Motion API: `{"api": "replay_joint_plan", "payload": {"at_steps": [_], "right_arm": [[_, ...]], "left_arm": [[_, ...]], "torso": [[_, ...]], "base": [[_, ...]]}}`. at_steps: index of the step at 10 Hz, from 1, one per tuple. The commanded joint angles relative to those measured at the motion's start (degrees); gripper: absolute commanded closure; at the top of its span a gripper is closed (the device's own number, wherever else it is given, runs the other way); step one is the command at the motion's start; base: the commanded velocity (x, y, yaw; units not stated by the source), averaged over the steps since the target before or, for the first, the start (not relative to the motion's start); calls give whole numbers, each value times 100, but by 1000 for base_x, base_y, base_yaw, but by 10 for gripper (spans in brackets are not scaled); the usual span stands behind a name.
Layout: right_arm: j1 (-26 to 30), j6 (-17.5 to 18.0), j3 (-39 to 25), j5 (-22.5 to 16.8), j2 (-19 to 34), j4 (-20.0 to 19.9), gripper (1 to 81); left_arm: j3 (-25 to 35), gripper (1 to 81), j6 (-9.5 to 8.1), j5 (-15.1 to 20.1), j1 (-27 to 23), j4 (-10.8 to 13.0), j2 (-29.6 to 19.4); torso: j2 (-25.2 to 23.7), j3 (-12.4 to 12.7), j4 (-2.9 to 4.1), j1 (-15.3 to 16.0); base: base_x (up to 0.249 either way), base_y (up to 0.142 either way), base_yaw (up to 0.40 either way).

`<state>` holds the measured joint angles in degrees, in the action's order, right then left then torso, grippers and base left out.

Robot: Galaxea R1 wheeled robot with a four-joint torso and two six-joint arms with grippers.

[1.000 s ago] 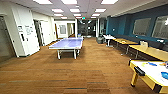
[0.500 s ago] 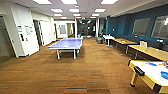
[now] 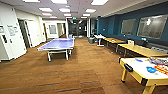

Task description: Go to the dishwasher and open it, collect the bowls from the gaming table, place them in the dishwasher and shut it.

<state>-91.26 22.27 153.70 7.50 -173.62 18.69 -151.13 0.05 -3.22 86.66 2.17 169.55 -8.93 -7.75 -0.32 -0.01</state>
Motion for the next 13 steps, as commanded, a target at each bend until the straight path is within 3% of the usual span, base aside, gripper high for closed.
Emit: {"api": "replay_joint_plan", "payload": {"at_steps": [1, 13], "right_arm": [[270, -4, -43, -222, -9, 74, 10], [252, -4, -25, -222, -9, 82, 10]], "left_arm": [[13, 10, 30, 278, -321, 29, -34], [13, 10, 39, 287, -321, 38, -17]], "torso": [[0, 0, 0, 1], [0, 0, 0, 1]], "base": [[0, 0, -263], [0, 0, -285]]}}
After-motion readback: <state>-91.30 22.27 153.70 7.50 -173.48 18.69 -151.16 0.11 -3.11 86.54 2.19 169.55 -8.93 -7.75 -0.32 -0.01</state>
